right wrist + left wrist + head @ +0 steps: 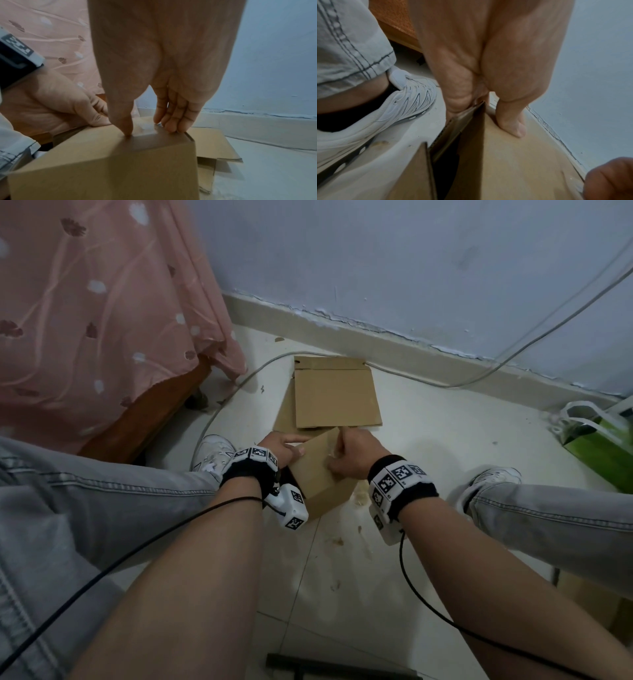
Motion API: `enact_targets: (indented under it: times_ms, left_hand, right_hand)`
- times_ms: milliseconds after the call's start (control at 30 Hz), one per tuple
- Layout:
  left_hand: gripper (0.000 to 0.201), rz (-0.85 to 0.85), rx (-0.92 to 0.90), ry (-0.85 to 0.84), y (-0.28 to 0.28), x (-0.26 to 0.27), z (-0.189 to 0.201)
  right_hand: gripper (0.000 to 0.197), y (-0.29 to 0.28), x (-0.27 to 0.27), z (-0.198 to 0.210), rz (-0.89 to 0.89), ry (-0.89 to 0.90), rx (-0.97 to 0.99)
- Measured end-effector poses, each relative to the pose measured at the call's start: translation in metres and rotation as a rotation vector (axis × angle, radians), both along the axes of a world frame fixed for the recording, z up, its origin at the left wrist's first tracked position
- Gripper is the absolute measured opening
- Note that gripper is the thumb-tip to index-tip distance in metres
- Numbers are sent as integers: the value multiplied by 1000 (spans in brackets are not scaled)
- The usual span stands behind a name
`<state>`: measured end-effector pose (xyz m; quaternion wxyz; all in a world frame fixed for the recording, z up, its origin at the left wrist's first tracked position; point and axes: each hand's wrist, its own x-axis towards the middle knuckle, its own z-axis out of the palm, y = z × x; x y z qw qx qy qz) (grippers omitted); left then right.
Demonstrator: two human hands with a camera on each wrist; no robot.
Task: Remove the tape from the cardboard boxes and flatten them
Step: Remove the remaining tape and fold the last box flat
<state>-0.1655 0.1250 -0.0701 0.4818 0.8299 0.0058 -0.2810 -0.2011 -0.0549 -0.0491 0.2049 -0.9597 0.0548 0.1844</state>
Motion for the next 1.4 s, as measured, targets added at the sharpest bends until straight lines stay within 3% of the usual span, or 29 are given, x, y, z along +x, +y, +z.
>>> enact_targets:
  times_ms: [233,367,467,633,900,1133,1233,1400]
  left_hand:
    - [31,-18,12,-16,1,0,-2]
    - [31,-35,1,-11,3,-1,-4]
    - [32,-42,25,-36,2,-2,-5]
    - [31,-35,22,-24,1,-2,-4]
    - [30,-15,-14,-22,2,-1,-8]
    - [31,-19,-11,-39,2,-3,-7]
    - [31,-22,3,-46,2,-1,-7]
    - [31,-34,-1,-30,3,1,-7]
  right_hand:
    - [46,9,2,-6,-15,5,-43]
    - [30,10,1,-4,-3,-39,-112]
    - [22,0,-1,-2,-35,-52,-13]
    - [37,-5,-8,-2,-18,-29,72]
    - [53,4,-5,-3,15,-5,-30]
    - [36,3,-4,-6,-22,-65,-23]
    - [44,-3,-5,-3,-34,-38,68]
    - [46,0,-7,-6,-14,-8,57]
